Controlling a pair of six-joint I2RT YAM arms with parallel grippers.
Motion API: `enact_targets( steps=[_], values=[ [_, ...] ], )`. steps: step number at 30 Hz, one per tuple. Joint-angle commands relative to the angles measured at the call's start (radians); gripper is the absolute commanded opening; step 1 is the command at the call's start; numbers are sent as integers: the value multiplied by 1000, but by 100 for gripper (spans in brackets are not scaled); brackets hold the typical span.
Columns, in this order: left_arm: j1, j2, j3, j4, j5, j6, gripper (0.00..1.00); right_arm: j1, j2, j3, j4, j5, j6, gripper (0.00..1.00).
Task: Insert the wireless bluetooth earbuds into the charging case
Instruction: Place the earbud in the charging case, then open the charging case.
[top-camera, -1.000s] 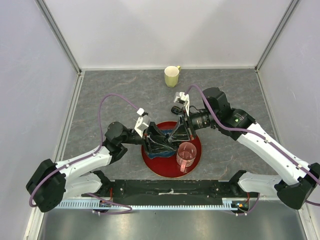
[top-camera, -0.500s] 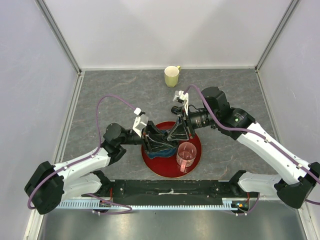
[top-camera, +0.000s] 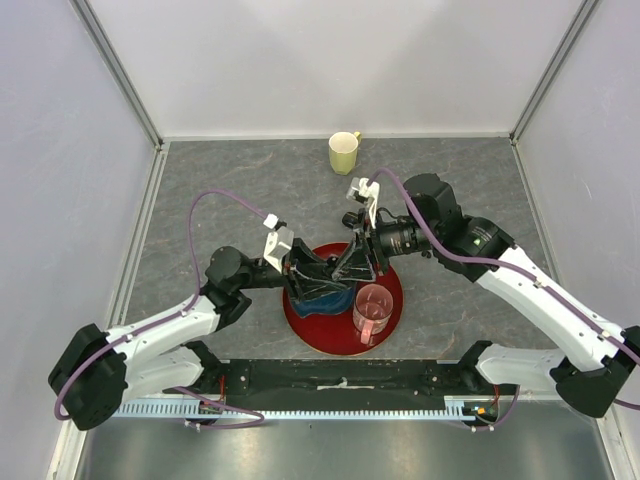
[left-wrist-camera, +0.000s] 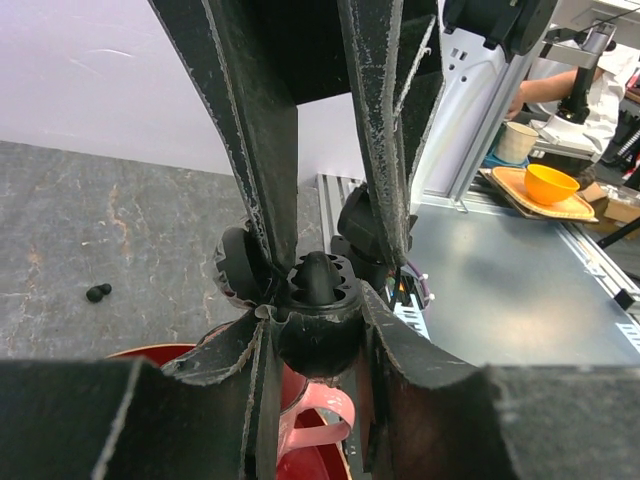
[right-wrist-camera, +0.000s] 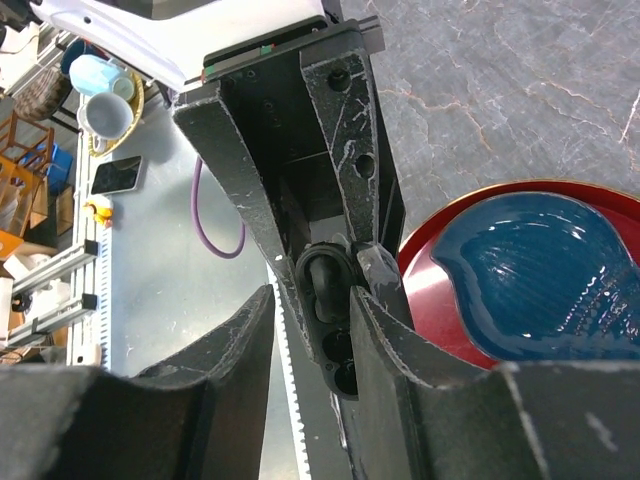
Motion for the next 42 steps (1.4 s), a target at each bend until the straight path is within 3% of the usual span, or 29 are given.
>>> enact_targets(
  steps=[1,8,9,13,17,21,28,29,33,35,38,42],
  values=[
    [-9,-49,13,100,25,55,2,-8,-5,24,18,143,19,45],
    [-9,-51,11,74,25,67,2,-8,-51,24,86,198,65,46],
    [-11,-53,8,71,24,72,2,-7,-58,26,97,221,82,54],
    [-11,-59,0,60,11,81,2,-8,-100,32,144,273,107,65],
    [-9,-71,-6,50,1,92,2,-8,-126,43,146,327,117,68],
    [-11,-92,-9,24,-10,107,2,-16,-164,24,134,490,122,77],
    [-11,-120,-18,-9,-22,126,2,-100,-170,7,52,663,151,84],
    [-9,-126,-20,-12,-39,126,2,-118,-166,9,43,639,145,84],
    [-9,-152,-33,-29,-111,139,2,-142,-150,-3,77,236,113,85],
    [-9,-163,-39,-33,-172,141,2,-142,-157,-26,112,121,119,85],
    [-9,-168,-36,-36,-217,143,2,-135,-141,-39,108,30,121,86],
    [-9,-143,-21,-29,-228,130,2,-102,-131,-49,92,31,99,86]
  ],
)
